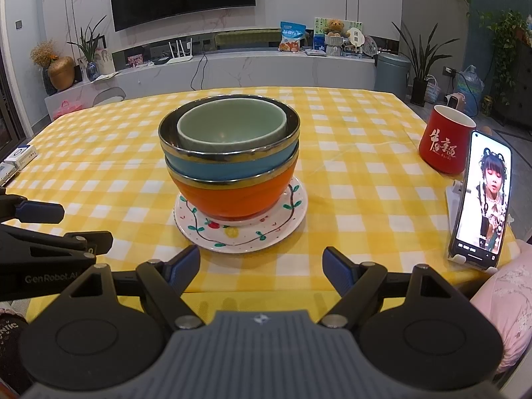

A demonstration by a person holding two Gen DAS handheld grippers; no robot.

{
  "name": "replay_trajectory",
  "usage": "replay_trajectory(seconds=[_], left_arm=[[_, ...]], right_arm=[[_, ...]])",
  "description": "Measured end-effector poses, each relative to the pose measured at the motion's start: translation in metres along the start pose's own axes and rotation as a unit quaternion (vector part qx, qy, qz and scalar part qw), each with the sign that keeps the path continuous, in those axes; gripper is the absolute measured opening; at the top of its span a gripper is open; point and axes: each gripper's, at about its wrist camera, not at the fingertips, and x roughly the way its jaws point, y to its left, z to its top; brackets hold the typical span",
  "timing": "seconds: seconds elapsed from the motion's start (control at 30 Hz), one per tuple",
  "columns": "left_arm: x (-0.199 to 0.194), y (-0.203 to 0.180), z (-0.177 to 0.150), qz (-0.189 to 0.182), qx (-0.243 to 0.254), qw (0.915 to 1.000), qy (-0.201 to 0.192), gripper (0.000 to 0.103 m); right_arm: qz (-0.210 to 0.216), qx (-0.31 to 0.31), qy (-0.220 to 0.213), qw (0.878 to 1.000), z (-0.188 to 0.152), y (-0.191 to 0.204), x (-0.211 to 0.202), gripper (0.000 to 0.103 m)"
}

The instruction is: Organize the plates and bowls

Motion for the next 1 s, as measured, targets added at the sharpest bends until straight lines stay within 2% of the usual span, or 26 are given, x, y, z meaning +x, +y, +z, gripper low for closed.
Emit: replay_trajectory(seconds=[1.0], left_arm=[[-0.0048, -0.0002, 0.0031, -0.005, 0.001, 1.0000, -0.005, 0.075]], right_arm=[[0.001, 0.001, 0.005, 1.000, -0.0016, 0.0012, 0.0026, 0.080]])
